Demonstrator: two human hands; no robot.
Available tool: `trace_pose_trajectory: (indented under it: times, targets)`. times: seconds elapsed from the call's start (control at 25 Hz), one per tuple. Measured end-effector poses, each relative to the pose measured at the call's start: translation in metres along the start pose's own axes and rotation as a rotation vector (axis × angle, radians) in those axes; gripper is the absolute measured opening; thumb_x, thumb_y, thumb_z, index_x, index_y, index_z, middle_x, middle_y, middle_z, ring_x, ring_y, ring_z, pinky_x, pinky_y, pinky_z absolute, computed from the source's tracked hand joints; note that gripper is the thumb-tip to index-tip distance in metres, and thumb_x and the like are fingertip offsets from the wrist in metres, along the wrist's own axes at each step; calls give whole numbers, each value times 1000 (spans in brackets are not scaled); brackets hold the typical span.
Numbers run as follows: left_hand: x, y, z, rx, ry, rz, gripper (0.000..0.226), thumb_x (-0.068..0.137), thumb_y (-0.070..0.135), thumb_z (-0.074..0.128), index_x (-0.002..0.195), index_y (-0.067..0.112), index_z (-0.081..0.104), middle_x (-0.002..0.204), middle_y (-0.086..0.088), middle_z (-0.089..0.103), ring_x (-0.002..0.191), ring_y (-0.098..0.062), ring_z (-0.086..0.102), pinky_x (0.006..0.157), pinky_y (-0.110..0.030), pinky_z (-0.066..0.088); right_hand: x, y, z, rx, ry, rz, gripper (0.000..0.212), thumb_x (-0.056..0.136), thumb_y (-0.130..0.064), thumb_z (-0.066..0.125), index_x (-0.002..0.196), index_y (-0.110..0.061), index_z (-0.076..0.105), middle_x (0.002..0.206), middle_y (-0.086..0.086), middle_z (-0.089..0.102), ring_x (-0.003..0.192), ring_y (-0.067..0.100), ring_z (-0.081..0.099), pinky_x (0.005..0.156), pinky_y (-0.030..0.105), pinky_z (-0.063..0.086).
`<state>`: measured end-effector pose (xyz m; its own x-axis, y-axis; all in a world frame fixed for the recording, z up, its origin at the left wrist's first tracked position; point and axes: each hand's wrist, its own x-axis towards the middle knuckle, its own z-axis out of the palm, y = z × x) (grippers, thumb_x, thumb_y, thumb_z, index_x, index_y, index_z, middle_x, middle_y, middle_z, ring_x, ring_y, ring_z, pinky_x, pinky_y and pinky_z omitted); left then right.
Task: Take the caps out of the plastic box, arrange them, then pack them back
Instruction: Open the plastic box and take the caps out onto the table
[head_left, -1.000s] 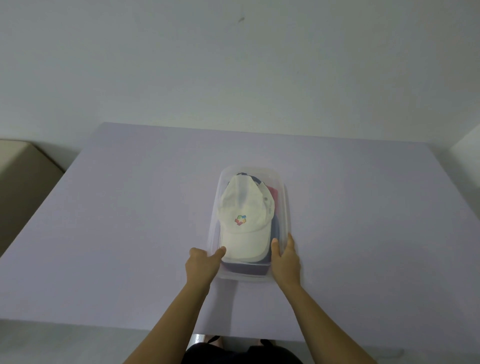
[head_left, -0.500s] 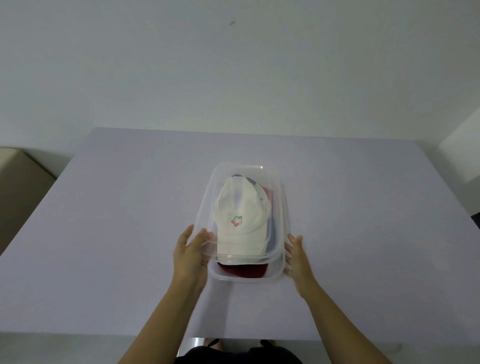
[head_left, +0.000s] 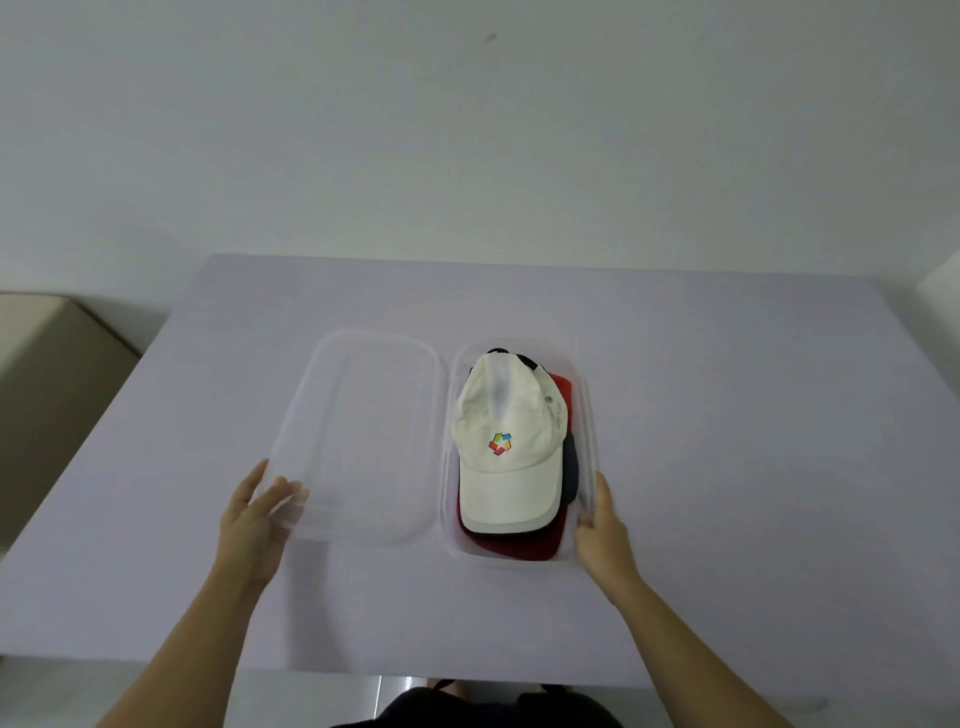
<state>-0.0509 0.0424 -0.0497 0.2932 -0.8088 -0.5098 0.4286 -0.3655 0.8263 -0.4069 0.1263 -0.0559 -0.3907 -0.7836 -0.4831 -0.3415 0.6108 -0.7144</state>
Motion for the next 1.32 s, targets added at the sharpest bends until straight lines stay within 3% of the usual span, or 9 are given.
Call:
trace_pose_trajectory:
  times: [0.12,0.28,0.4,0.72,0.88,0.96,1.08,1.16,1.32]
  targets:
    - [4,-23,-2,80,-33,-62,42,90,1,56,126,21,50,94,-8,64,67,-11,70,55,-20,56,-2,-1,-2,-16,3,4,69,93,3,36,149,-24,5,130,30,50,105,42,58,81,40,51]
    - [11,-36,-7,432,-57,-26,46,91,12,60,134,19,47,98,-10,61,82,-23,61,78,-36,53,-3,-3,-4,-34,0,4,68,94,2,35,149,-25,5,131,27,50,105,40,58,76,35,50]
    - [17,-36,-11,858,-9,103,55,87,22,66,138,18,46,115,-13,56,81,-29,63,81,-44,53,-4,-6,0,-37,-11,-3,68,95,1,35,149,-25,4,132,26,50,106,40,58,83,40,51]
    - [34,-30,-5,1241,63,118,53,93,19,54,142,6,39,131,-23,41,117,-41,46,102,-47,37,-6,-11,16,-29,-51,-38,67,97,0,33,150,-22,0,147,16,37,122,37,48,99,38,40]
    - [35,-37,-8,1285,35,57,44,93,17,52,134,3,46,127,-25,42,112,-42,46,101,-49,39,-4,-6,16,-55,-72,-57,69,97,-9,42,149,-23,0,155,11,23,135,32,35,105,30,32]
    - [27,-39,-3,1323,55,91,57,93,21,54,143,4,32,143,-25,30,126,-42,34,106,-51,33,-2,-5,20,-254,104,-219,71,94,-21,52,149,-19,8,156,14,17,141,31,24,111,36,26]
    - [0,-40,25,1206,35,369,63,95,21,51,147,0,23,148,-25,29,134,-40,31,109,-46,29,-6,-17,34,-479,340,-480,61,88,-35,58,140,-9,37,129,13,54,115,31,52,93,40,46]
    - [-24,-44,57,1089,-86,422,52,98,20,45,145,2,31,142,-20,44,127,-33,47,105,-38,35,-13,-31,43,-544,304,-375,66,88,-52,49,138,-12,35,117,7,59,105,25,53,87,37,45]
    - [-60,-63,108,967,-278,132,54,102,26,31,151,13,14,150,-11,36,134,-29,40,103,-31,32,-13,-49,47,-674,226,-101,86,79,-68,48,142,-14,23,124,7,57,112,26,50,93,38,35]
